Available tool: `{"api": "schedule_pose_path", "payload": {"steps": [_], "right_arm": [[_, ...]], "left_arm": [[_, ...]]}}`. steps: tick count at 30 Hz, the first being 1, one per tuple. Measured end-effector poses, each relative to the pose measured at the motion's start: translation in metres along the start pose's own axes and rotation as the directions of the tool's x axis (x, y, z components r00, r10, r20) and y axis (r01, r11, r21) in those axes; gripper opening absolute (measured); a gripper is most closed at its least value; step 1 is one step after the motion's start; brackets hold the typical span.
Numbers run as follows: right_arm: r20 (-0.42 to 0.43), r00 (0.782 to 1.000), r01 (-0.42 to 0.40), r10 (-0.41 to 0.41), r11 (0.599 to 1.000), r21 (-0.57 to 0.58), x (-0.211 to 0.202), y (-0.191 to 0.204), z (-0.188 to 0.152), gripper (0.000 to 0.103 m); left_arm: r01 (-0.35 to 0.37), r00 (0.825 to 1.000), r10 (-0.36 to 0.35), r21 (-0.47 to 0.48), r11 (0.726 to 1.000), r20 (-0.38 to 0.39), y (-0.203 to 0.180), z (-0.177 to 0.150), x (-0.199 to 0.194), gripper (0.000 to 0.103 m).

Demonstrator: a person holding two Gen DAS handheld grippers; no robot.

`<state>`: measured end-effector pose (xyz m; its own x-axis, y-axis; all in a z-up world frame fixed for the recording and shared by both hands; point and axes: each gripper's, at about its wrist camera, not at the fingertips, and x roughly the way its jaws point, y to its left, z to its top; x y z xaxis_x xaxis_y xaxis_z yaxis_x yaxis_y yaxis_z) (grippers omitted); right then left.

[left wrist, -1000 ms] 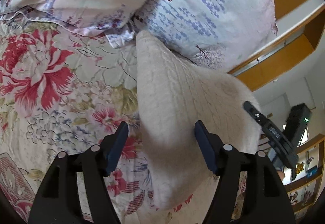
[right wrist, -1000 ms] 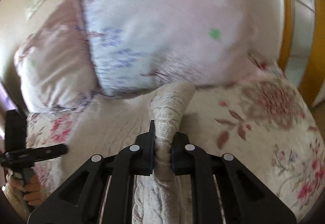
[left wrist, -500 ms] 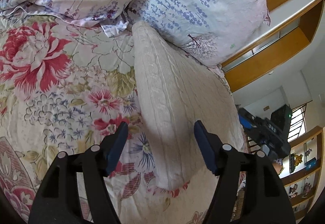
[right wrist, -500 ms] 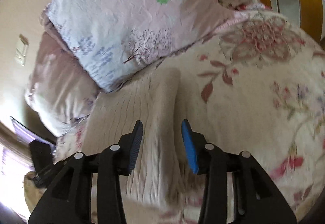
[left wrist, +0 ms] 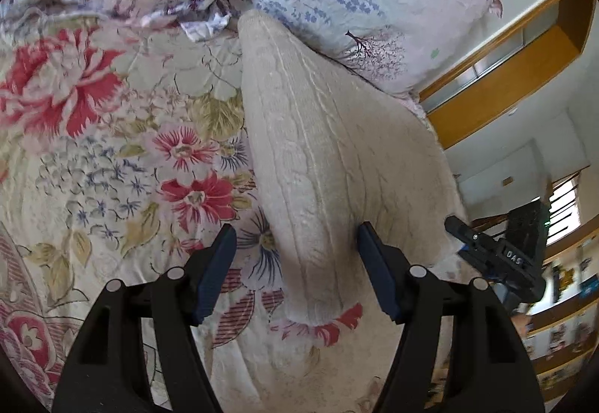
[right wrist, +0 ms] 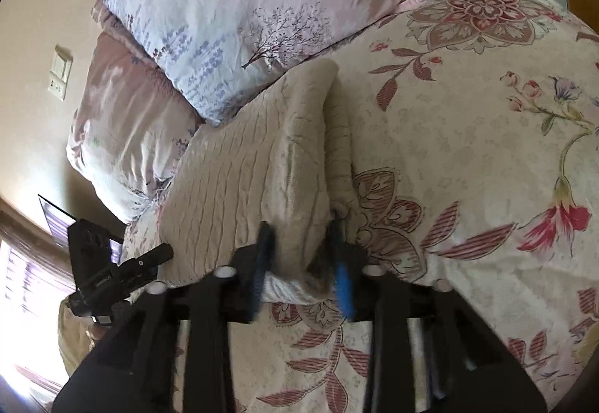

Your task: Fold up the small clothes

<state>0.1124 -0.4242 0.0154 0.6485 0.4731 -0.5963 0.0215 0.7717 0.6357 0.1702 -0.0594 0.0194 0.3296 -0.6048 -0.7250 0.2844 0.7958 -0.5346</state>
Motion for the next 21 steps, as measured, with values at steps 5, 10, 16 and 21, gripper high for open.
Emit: {"api": "schedule_pose_path", "payload": {"steps": [5, 10, 16, 21], "right_arm": [[0.115, 0.993, 0.050, -0.041, 0.996, -0.073, -0.023, 0.015, 0.001, 0.011], [0.171, 0.979, 0.130, -0.111, 0.986, -0.104, -0.034, 0.021, 0.001, 0.010], [0.094, 0.971, 0.228, -0.220, 0.971, -0.075, -0.007, -0.004, -0.011, 0.010], [0.068, 0.981, 0.185, -0.181, 0.981, -0.058, -0.009, -0.008, -0.009, 0.012]], "left_arm": [[-0.143, 0.989, 0.138, 0.107, 0.984, 0.053, -0.021, -0.001, 0.000, 0.068], [-0.196, 0.980, 0.187, 0.149, 0.969, 0.072, -0.033, -0.003, 0.002, 0.069], [-0.179, 0.984, 0.175, 0.133, 0.975, 0.041, -0.029, -0.003, 0.007, 0.071], [-0.144, 0.990, 0.144, 0.109, 0.984, 0.009, -0.022, -0.004, 0.008, 0.072]]}}
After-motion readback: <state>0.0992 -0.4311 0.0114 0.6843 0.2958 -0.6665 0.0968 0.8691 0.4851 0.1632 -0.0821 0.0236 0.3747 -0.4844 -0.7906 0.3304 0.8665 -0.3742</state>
